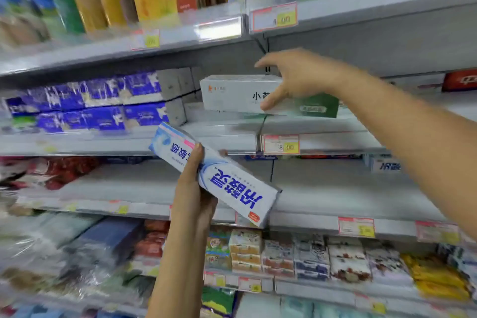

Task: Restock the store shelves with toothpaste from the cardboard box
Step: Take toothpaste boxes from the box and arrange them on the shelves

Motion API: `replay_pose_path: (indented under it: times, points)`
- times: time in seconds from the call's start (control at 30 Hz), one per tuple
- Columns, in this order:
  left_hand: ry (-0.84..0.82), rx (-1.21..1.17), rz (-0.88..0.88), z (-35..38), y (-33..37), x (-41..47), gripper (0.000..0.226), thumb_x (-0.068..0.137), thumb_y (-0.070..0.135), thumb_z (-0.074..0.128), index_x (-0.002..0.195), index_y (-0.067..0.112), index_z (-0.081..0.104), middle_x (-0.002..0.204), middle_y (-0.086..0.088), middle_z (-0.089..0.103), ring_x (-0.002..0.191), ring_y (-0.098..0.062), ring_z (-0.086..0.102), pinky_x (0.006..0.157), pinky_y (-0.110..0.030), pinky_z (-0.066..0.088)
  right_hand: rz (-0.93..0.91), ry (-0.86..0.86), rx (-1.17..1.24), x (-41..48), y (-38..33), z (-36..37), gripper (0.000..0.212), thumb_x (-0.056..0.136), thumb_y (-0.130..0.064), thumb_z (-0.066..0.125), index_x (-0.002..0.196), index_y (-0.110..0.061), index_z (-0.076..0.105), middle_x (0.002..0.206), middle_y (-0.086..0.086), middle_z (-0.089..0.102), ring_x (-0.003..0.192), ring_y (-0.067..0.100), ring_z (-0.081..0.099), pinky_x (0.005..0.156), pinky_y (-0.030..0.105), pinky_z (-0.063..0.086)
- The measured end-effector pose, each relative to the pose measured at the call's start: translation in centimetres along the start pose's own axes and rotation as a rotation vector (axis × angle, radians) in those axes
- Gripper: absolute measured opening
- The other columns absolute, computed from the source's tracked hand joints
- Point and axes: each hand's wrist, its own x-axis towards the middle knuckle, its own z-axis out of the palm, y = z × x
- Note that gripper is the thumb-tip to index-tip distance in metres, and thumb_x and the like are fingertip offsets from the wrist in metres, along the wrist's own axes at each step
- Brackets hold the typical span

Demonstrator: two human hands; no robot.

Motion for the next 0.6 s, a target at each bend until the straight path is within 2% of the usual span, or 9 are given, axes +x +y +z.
replay_pose_path:
  times: [0.1, 0.23, 0.33, 0.4, 0.5, 0.6]
  points:
    - [0.057, -0.081, 0.016, -1.0, 0.9, 2.1, 0.007, 0.092, 0.03, 0.052, 0.095, 0.023, 0.054, 0.079, -0.003, 0.062, 0.071, -0.015, 0.063, 0.075, -0.034, 0.053, 0.015, -0.025, -0.046, 5.0, -1.3, 1.6, 0.08, 0.067, -0.048, 0.079, 0.135, -0.022, 0.047, 0.139, 0.001, 0.048, 0.123, 0.023, 0.046, 0.086, 0.028, 0.036]
    - [0.063, -0.085, 0.008, -2.2, 1.4, 3.7, 0.008, 0.091, 0.03, 0.054, 0.096, 0.024, 0.053, 0.07, -0.001, 0.064, 0.063, -0.013, 0.065, 0.073, -0.033, 0.054, 0.011, -0.089, -0.061, 9.1, -1.9, 4.6, 0.076, 0.07, -0.045, 0.079, 0.135, -0.018, 0.049, 0.141, 0.002, 0.046, 0.124, 0.024, 0.046, 0.091, 0.028, 0.035]
    - [0.057, -0.077, -0.006, -3.0, 1.7, 4.3, 0.009, 0.091, 0.029, 0.056, 0.095, 0.022, 0.054, 0.07, -0.002, 0.064, 0.065, -0.014, 0.064, 0.08, -0.037, 0.051, 0.014, -0.085, -0.005, 10.5, -2.0, 7.2, 0.083, 0.066, -0.042, 0.083, 0.137, -0.019, 0.045, 0.141, 0.002, 0.046, 0.124, 0.023, 0.046, 0.087, 0.025, 0.033]
    - [0.046, -0.048, -0.004, -3.5, 1.6, 4.5, 0.006, 0.092, 0.027, 0.054, 0.093, 0.021, 0.054, 0.067, -0.002, 0.065, 0.064, -0.015, 0.064, 0.079, -0.036, 0.05, 0.024, -0.072, 0.058, 11.0, -2.1, 8.8, 0.086, 0.065, -0.041, 0.084, 0.137, -0.02, 0.042, 0.138, 0.003, 0.049, 0.122, 0.023, 0.048, 0.086, 0.025, 0.034]
    - [0.041, 0.011, -0.016, -3.9, 1.4, 4.8, 0.008, 0.093, 0.024, 0.053, 0.088, 0.019, 0.056, 0.061, 0.0, 0.065, 0.056, -0.012, 0.064, 0.073, -0.034, 0.049, 0.016, -0.043, 0.091, 11.7, -2.1, 10.5, 0.076, 0.065, -0.04, 0.084, 0.129, -0.019, 0.05, 0.132, 0.002, 0.053, 0.118, 0.023, 0.051, 0.087, 0.028, 0.039]
    - [0.033, 0.031, -0.035, -4.2, 1.3, 5.1, 0.007, 0.091, 0.025, 0.056, 0.089, 0.019, 0.057, 0.068, -0.003, 0.066, 0.059, -0.014, 0.065, 0.075, -0.036, 0.05, 0.006, -0.008, 0.046, 12.5, -2.0, 11.5, 0.07, 0.069, -0.04, 0.081, 0.129, -0.013, 0.054, 0.13, 0.004, 0.056, 0.116, 0.022, 0.053, 0.087, 0.026, 0.039]
